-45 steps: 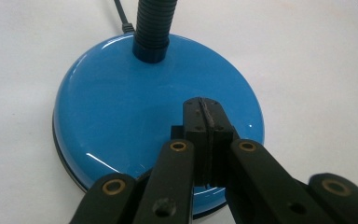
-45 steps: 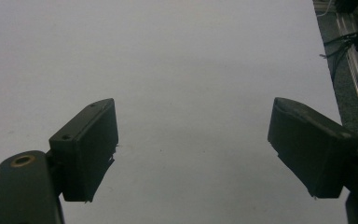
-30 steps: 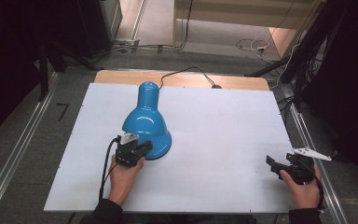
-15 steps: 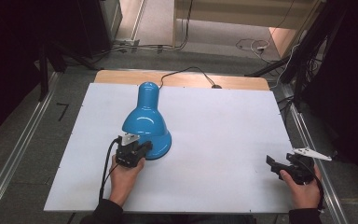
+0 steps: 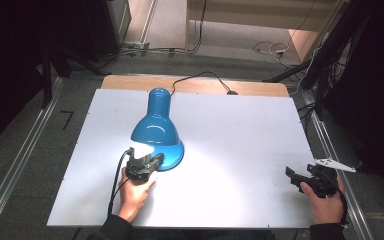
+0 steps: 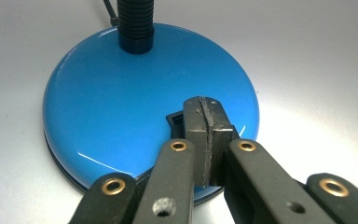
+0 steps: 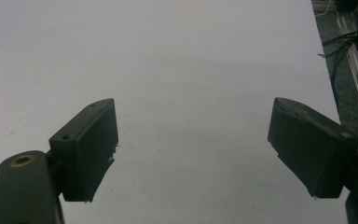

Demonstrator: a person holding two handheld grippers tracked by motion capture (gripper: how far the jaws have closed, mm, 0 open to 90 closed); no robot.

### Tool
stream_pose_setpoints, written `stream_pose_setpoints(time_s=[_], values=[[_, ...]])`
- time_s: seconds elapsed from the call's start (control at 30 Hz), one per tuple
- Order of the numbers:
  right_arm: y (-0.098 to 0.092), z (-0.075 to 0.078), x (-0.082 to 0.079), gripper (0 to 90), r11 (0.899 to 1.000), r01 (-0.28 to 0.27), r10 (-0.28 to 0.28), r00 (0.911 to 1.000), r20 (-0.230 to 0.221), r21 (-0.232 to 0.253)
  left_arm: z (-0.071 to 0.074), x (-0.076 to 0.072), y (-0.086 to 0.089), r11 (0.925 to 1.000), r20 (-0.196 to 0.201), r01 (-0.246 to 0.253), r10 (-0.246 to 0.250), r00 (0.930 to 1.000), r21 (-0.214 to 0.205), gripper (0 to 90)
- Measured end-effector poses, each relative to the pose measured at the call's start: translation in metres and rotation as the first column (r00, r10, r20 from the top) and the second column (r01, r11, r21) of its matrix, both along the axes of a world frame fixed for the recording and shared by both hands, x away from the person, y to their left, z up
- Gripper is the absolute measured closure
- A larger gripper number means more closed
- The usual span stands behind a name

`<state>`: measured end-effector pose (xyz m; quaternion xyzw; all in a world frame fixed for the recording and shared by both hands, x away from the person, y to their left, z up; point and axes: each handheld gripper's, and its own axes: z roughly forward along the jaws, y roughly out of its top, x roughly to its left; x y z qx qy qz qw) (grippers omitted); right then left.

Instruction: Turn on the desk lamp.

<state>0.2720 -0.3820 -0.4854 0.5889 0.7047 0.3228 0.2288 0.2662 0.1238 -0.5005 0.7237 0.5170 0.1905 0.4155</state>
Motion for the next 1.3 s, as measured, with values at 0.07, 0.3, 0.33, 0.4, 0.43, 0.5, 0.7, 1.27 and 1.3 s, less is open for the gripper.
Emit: stream_pose_setpoints(time_s=[0.07, 0.3, 0.33, 0.4, 0.43, 0.5, 0.7, 1.27, 1.3], values=[[0.000, 0.000, 0.000, 14.8, 1.000, 0.000, 0.000, 1.0000, 0.001, 0.001, 0.000, 0.000, 0.001, 0.9999, -0.001, 0.001, -0.001, 1.0000, -0.014, 90.0], [-0.002, 0.000, 0.000, 14.7, 1.000, 0.001, -0.001, 1.0000, 0.005, 0.003, 0.001, 0.000, 0.006, 0.9980, 0.005, -0.004, 0.004, 1.0000, -0.063, 90.0], [-0.002, 0.000, 0.000, 14.8, 1.000, 0.001, -0.001, 1.0000, 0.006, 0.004, 0.001, 0.000, 0.006, 0.9980, 0.005, -0.004, 0.004, 1.0000, -0.063, 90.0], [-0.003, 0.000, 0.000, 14.8, 1.000, 0.002, -0.002, 1.0000, 0.005, 0.004, 0.003, -0.001, 0.007, 0.9968, 0.009, -0.007, 0.007, 0.9999, -0.080, 90.0], [-0.003, 0.000, 0.000, 14.7, 1.000, 0.002, -0.002, 1.0000, 0.005, 0.004, 0.004, -0.002, 0.008, 0.9966, 0.011, -0.007, 0.008, 0.9999, -0.082, 89.7], [-0.002, 0.000, 0.000, 14.7, 1.000, 0.001, -0.001, 1.0000, 0.006, 0.003, 0.006, -0.002, 0.010, 0.9948, 0.014, -0.016, 0.018, 0.9997, -0.100, 85.6], [-0.003, 0.000, 0.000, 14.7, 1.000, 0.001, -0.002, 1.0000, 0.006, 0.003, 0.010, -0.004, 0.014, 0.9938, 0.024, -0.033, 0.036, 0.9991, -0.106, 70.2], [-0.003, 0.000, 0.000, 14.7, 1.000, 0.002, -0.002, 1.0000, 0.007, 0.003, 0.015, -0.009, 0.027, 0.9910, 0.012, -0.109, 0.110, 0.9938, -0.077, 34.3], [-0.003, 0.001, 0.000, 14.8, 1.000, 0.003, -0.003, 1.0000, 0.007, 0.004, 0.015, -0.009, 0.028, 0.9907, 0.013, -0.111, 0.113, 0.9936, -0.079, 33.2]])
